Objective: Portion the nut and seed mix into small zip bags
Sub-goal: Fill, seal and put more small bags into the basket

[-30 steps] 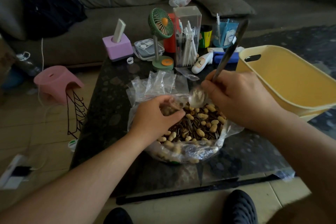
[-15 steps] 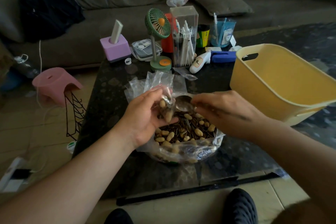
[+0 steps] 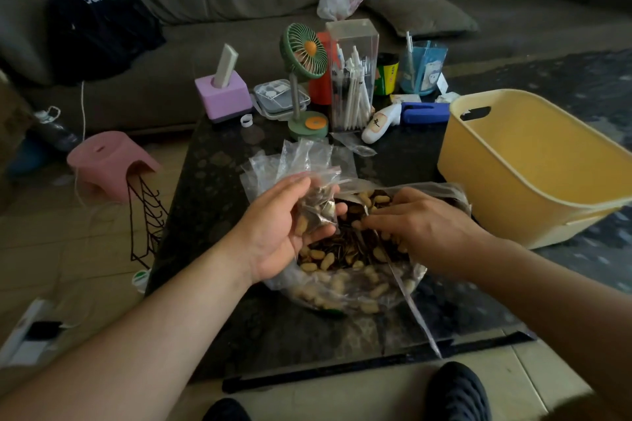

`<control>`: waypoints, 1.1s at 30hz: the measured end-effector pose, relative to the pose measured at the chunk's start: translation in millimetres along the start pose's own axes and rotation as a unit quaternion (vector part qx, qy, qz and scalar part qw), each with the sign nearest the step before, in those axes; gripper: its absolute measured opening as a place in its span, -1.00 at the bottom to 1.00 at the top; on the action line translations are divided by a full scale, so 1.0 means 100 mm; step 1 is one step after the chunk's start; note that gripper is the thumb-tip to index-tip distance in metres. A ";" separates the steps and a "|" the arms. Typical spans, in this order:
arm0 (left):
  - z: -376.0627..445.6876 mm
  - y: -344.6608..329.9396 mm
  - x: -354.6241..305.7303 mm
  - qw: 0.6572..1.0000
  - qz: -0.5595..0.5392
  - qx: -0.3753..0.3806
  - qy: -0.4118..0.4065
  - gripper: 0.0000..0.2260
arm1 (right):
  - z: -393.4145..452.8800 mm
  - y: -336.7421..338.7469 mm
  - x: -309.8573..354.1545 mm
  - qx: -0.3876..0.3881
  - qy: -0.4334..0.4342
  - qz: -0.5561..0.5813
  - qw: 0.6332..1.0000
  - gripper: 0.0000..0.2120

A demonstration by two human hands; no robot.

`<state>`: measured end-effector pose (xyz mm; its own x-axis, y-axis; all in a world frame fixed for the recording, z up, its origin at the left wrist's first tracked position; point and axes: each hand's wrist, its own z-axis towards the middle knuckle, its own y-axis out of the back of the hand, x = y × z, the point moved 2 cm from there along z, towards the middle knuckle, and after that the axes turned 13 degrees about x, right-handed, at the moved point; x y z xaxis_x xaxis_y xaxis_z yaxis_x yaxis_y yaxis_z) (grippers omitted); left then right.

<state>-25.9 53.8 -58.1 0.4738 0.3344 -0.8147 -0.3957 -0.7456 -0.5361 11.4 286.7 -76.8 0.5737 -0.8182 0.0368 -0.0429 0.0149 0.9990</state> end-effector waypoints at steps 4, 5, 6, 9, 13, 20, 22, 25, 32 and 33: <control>-0.03 -0.03 0.00 1.000 -0.014 0.016 0.002 -0.68 | 0.04 0.00 -0.01 0.013 -0.011 0.029 0.999 -0.31; -0.03 -0.03 0.01 1.000 -0.010 0.021 0.002 -0.67 | 0.04 0.00 0.00 0.014 -0.004 0.028 0.999 -0.30; -0.02 -0.03 0.02 1.000 -0.003 0.024 0.003 -0.66 | 0.05 0.00 0.01 0.019 0.000 0.029 0.999 -0.30; -0.01 -0.02 0.06 0.999 0.037 0.022 0.005 -0.76 | 0.08 -0.01 0.01 0.019 0.001 0.062 0.998 -0.30; 0.02 -0.01 0.09 0.995 0.095 0.010 -0.007 -0.78 | 0.06 0.06 0.06 -0.003 -0.049 0.167 0.985 -0.58; 0.04 -0.12 0.20 0.988 0.146 0.025 -0.045 -0.66 | 0.16 0.40 0.26 -0.070 -0.180 0.613 0.766 -0.83; 0.03 -0.16 0.20 0.987 0.144 0.045 -0.049 -0.60 | 0.19 0.43 0.28 -0.096 -0.178 0.621 0.758 -0.88; -0.01 -0.19 0.19 0.987 0.139 0.060 -0.044 -0.54 | 0.23 0.48 0.28 -0.134 -0.182 0.596 0.770 -0.90; 0.02 -0.21 0.18 0.934 0.352 -0.001 -0.070 -0.64 | 0.22 0.48 0.33 -0.178 -0.218 0.537 0.795 -0.86; 0.02 -0.22 0.18 0.935 0.347 0.002 -0.074 -0.67 | 0.22 0.48 0.33 -0.182 -0.221 0.546 0.787 -0.84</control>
<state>-10.1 77.1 -61.7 -0.0126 -0.1527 -0.9882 -0.5699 -0.8110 0.1326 10.2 247.3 -28.2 0.0129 -0.3222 0.9466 -0.0299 0.9461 0.3224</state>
